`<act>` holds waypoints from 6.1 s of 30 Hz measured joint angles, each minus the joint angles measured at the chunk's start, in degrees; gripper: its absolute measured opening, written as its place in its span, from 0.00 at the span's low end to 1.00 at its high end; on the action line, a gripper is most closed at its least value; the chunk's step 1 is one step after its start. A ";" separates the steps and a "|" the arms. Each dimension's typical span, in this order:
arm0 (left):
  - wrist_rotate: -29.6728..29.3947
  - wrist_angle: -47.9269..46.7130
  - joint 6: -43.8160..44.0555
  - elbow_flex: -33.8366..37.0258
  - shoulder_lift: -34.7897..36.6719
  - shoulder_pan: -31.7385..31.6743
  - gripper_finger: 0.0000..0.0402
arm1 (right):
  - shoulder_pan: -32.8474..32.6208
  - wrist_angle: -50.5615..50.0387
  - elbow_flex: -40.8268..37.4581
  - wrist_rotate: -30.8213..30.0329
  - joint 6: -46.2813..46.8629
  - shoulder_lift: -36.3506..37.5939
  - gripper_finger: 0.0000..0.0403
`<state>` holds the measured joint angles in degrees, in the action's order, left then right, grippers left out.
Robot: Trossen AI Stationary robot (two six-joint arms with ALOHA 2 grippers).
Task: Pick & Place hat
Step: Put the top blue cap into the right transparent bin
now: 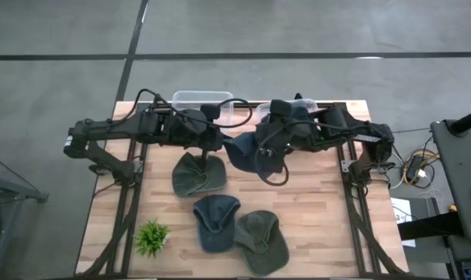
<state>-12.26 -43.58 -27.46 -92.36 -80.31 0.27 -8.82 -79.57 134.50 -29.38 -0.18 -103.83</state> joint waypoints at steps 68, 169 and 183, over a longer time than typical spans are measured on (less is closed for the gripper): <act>-5.12 3.99 6.49 -0.25 1.07 -0.52 0.17 | 1.42 -7.08 -0.02 -6.06 10.38 4.10 0.02; -19.69 -18.18 28.41 8.93 16.72 -0.55 0.38 | 51.86 -5.55 -18.29 55.40 36.52 1.96 0.02; -18.68 -18.01 28.11 8.93 16.72 -0.55 0.38 | 51.49 -5.49 -31.36 50.16 33.92 2.09 0.02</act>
<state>-30.94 -61.59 0.64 -83.44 -63.59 -0.27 42.67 -85.06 103.14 20.78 33.74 -101.73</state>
